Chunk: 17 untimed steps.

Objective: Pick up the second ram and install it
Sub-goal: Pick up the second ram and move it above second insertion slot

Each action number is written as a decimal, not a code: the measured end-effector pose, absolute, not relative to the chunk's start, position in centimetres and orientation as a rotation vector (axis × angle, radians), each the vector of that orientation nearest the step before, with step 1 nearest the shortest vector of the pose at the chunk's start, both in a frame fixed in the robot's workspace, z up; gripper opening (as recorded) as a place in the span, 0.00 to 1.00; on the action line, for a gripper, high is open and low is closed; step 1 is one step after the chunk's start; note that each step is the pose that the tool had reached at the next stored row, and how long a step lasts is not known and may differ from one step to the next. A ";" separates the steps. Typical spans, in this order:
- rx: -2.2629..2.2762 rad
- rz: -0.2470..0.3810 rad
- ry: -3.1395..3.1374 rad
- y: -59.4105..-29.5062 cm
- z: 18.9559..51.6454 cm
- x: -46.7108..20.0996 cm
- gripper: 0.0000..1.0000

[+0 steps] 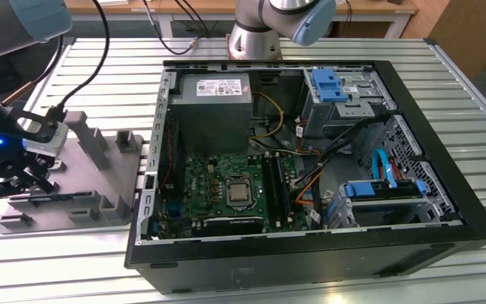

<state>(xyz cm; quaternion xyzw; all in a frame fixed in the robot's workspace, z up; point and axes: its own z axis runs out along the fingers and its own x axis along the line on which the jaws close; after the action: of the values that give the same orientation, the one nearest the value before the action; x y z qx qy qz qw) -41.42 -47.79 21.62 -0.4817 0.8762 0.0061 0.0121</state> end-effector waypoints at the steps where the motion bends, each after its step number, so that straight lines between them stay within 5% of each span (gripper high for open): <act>1: -1.511 0.019 2.727 -47.8 21.6 -41.4 0.10; 17: -1.658 0.021 2.641 -47.8 21.6 -41.4 0.10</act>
<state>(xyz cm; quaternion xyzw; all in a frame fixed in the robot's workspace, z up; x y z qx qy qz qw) -41.41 -47.79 21.62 -0.5318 0.8468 0.0068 0.0117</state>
